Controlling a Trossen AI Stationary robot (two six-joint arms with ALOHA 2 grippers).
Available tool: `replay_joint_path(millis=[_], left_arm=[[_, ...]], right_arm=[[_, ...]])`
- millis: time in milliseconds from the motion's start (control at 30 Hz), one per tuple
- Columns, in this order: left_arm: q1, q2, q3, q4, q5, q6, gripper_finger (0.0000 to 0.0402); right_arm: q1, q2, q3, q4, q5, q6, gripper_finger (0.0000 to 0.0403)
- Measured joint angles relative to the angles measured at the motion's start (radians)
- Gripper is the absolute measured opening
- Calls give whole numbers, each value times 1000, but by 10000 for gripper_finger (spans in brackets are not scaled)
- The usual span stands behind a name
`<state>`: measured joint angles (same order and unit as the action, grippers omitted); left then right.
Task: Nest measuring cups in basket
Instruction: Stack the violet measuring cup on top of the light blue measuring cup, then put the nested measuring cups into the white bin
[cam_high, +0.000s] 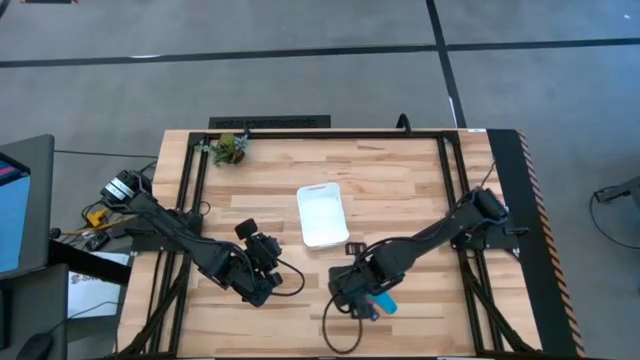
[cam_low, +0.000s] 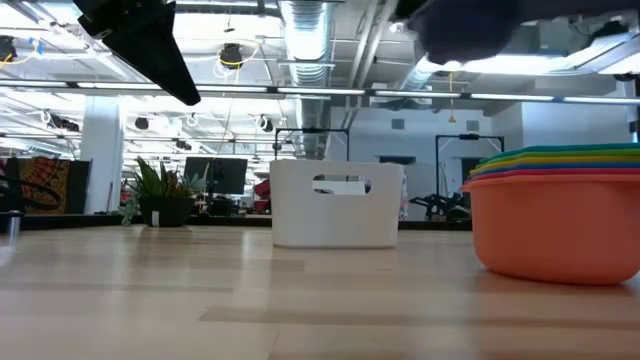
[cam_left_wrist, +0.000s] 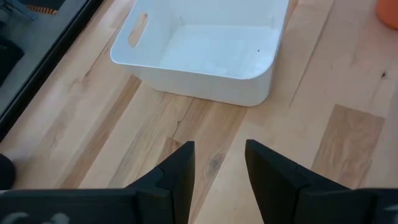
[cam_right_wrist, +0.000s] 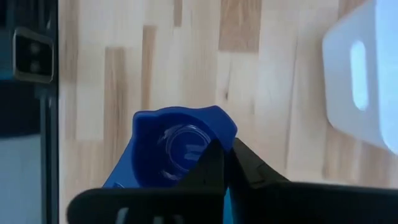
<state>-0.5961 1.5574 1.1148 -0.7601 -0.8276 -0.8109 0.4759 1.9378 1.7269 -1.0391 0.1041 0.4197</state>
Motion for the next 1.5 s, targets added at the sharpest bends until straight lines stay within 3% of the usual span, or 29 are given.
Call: replay_joint_path(millis=[233, 533, 800, 1233, 1500], left_arm=[[0, 0, 0, 0, -1, -3, 132], [-3, 0, 0, -2, -4, -2, 132], [0, 0, 0, -3, -6, 2, 132], [4, 0, 0, -2, -7, 2, 132], [4, 0, 0, -2, -7, 2, 132]], right_arm=[[22, -26, -17, -132, 35, -22, 13], [8, -70, -232, 4, -29, -36, 14], [-5, -119, -303, 78, -63, -32, 20], [-4, -126, -309, 75, -68, -29, 83], [-12, -128, -309, 58, -14, 50, 181]])
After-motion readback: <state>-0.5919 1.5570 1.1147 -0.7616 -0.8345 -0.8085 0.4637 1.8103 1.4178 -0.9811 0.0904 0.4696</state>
